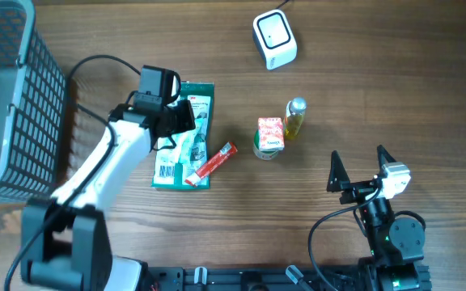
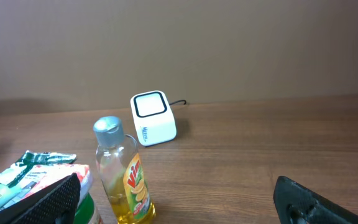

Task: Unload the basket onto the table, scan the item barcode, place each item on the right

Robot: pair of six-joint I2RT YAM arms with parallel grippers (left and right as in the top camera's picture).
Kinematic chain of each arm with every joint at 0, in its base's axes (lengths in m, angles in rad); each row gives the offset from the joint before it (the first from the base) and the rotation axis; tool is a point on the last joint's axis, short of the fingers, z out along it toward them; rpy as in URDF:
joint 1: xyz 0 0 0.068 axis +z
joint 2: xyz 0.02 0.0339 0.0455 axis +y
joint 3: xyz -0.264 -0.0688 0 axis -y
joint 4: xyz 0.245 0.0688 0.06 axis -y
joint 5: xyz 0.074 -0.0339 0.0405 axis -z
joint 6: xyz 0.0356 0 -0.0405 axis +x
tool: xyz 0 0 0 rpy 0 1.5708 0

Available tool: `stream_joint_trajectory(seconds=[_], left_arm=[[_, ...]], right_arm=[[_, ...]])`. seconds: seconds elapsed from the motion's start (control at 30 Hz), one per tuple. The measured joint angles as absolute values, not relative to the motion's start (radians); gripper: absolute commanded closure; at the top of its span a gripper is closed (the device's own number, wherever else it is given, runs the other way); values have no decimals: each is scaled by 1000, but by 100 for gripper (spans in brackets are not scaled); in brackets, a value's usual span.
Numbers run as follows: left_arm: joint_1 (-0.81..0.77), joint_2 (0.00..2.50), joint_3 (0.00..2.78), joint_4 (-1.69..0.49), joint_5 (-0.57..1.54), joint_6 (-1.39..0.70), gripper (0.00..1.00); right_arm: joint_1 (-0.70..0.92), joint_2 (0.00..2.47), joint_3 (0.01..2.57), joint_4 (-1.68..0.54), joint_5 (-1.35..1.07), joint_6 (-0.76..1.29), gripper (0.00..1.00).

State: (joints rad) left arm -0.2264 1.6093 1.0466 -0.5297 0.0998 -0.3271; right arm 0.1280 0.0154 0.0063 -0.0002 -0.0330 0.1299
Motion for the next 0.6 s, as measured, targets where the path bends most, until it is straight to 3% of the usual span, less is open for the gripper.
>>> stream_joint_trajectory(seconds=[0.27, 0.6], left_arm=[[-226, 1772, 1037, -473, 80, -327, 96], [-226, 1749, 1043, -469, 75, -327, 96]], right_arm=[[128, 15, 6, 0, -33, 130, 0], [128, 15, 6, -1, -33, 130, 0]])
